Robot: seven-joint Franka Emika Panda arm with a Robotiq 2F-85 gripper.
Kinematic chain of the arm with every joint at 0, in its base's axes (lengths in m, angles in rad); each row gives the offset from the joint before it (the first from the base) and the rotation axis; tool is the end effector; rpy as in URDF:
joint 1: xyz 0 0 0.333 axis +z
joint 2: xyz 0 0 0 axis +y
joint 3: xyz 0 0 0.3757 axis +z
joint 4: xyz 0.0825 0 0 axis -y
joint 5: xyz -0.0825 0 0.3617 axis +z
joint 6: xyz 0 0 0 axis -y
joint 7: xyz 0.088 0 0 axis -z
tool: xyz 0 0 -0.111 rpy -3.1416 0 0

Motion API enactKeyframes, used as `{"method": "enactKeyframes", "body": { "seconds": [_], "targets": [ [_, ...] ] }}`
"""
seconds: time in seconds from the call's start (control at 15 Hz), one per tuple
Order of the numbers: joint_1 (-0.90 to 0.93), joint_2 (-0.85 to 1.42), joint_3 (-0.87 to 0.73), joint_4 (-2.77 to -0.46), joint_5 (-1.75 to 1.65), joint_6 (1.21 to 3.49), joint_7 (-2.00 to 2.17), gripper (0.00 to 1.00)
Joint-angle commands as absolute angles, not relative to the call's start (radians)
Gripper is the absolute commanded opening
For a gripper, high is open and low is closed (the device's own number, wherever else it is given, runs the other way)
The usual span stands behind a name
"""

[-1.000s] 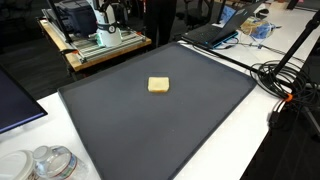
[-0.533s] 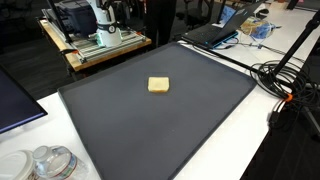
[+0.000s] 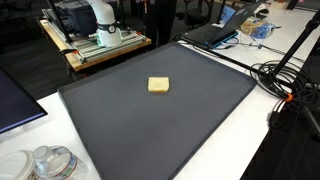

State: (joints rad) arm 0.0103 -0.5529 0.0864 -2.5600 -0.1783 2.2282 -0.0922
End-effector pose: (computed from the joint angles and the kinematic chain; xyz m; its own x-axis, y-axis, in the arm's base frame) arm 0.3449 0.0318 0.5290 0.9401 0.2869 0.1840 0.2443 -0.9437 0.2229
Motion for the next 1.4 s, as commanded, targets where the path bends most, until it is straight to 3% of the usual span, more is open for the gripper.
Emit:
{"method": "enactKeyframes", "body": {
  "seconds": [0.0,0.4,0.8,0.87,1.33],
  "targets": [
    [0.035,-0.416,0.183,-2.409,-0.216,2.11,0.02,1.0],
    [0.058,-0.206,0.301,-2.197,-0.307,1.905,0.253,1.0],
    [0.126,0.005,0.315,-2.013,-0.447,1.74,0.4,1.0],
    [0.133,-0.071,0.29,-2.094,-0.401,1.802,0.382,1.0],
    [0.152,0.032,0.28,-2.001,-0.429,1.767,0.4,1.0]
  ]
}}
